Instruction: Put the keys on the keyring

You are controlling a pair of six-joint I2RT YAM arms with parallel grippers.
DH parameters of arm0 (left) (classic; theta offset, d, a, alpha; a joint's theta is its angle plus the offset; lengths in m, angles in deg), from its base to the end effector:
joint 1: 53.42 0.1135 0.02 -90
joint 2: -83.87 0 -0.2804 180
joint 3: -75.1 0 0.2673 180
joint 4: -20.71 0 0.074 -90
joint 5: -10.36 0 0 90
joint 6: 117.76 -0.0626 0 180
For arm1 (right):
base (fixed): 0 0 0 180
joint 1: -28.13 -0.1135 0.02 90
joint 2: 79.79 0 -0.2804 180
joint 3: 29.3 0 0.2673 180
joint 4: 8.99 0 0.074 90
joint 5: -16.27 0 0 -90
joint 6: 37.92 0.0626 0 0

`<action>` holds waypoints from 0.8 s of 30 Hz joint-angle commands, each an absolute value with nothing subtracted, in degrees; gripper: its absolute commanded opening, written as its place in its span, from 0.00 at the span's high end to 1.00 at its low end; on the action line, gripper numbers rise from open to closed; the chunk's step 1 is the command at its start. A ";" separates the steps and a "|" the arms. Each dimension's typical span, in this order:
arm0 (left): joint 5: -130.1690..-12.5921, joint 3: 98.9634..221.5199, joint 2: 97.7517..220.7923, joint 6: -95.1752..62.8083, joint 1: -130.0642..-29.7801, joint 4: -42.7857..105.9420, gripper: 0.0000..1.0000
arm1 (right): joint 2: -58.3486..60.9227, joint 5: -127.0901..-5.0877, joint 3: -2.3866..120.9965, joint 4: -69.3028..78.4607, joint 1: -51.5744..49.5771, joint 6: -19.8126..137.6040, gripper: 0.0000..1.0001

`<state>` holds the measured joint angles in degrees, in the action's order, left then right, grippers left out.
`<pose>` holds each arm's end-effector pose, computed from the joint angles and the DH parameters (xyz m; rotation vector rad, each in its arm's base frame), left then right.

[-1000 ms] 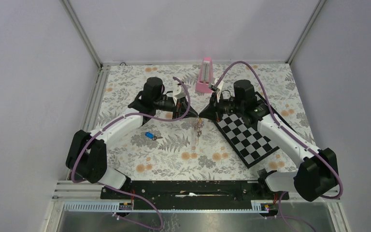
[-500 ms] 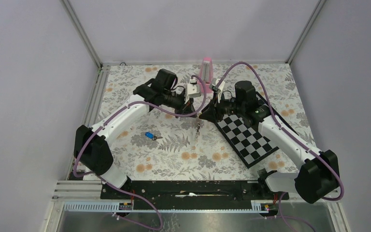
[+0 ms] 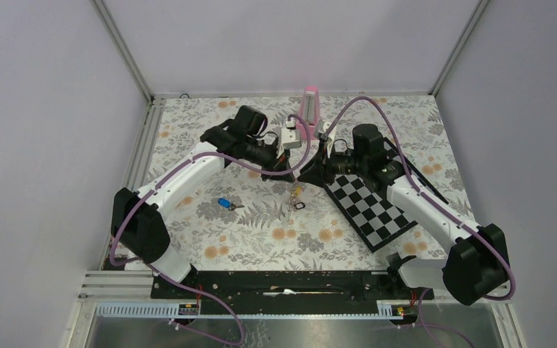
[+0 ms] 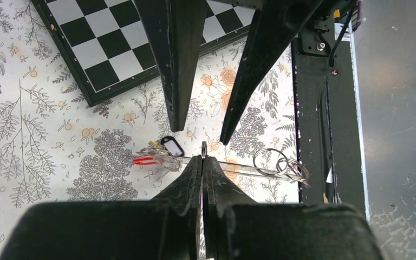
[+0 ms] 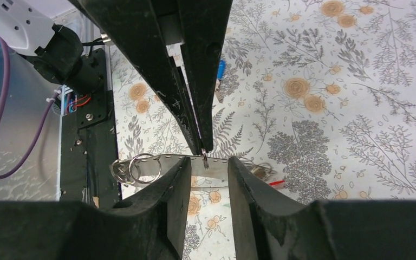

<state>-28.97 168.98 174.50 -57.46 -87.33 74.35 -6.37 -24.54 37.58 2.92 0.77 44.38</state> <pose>0.2738 -0.2424 0.3215 1.5234 1.7230 -1.1026 0.2576 0.1866 0.3154 -1.1150 1.5469 1.0395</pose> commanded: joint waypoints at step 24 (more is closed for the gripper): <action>-22.11 172.49 175.15 -54.48 -87.54 72.79 1.00 | -5.92 -18.39 34.87 -2.68 0.67 43.53 0.85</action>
